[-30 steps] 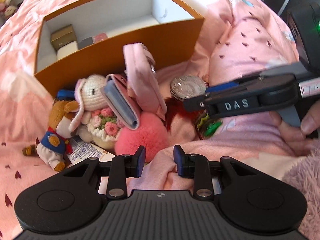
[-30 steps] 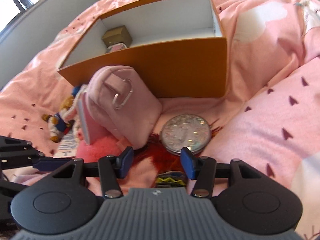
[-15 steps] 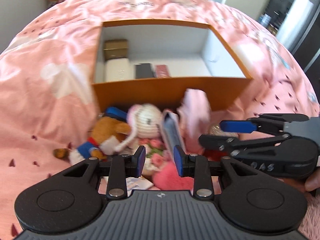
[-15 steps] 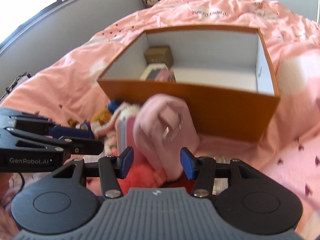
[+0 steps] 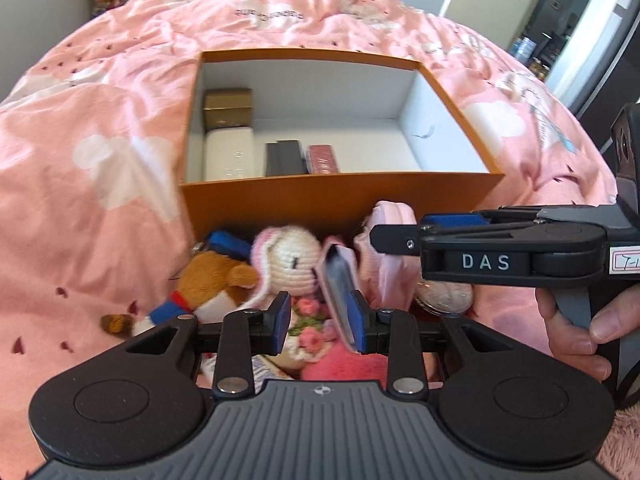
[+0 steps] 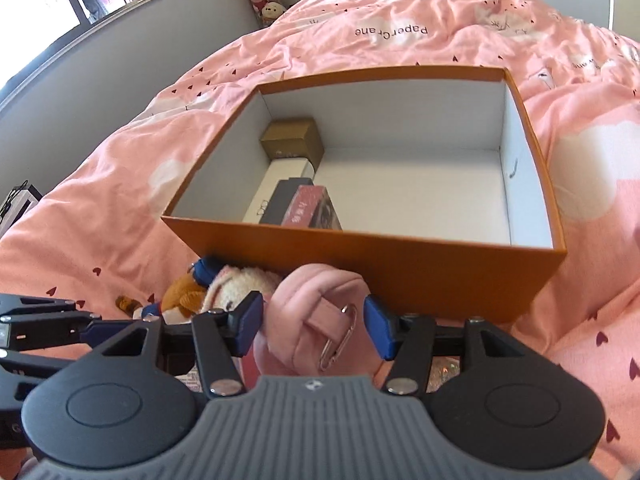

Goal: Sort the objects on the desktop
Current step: 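Reach the left gripper to the blue card wallet while the right gripper approaches the pink pouch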

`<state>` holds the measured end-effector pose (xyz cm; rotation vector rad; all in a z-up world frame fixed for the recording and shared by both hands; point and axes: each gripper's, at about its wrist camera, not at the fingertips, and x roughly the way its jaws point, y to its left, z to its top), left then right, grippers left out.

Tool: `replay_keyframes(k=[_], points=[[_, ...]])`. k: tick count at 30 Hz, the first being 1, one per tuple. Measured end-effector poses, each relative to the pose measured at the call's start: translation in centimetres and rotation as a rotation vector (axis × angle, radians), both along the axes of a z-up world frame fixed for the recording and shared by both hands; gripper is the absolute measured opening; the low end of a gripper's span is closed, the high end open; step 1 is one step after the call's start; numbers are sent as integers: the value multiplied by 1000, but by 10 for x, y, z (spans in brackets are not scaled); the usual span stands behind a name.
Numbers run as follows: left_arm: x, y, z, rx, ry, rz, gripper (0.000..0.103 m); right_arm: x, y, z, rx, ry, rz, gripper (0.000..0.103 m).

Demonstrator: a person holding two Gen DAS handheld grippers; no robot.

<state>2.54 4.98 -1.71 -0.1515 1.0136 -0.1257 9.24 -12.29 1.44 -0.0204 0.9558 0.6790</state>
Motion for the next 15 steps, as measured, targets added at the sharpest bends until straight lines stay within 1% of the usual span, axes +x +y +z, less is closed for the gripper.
replay_keyframes(k=[3,4,6,9,12,15], points=[[4,-8,-3,8,-5,-32,38,-1,-18,2,16,8,-27,52],[6,-11,-5,7,-4,-40,39,-1,-24,3,16,13,-37,51],[10,-14,-9,3,0,-49,51,-2,-33,3,21,28,-49,48],[16,-16,-18,5,25,-29,51,-3,-42,1,11,57,-60,47],[21,-16,-25,-10,38,-20,51,-4,-45,-8,-10,78,-66,47],[24,-14,-31,-15,51,7,51,2,-45,-16,27,115,-74,47]])
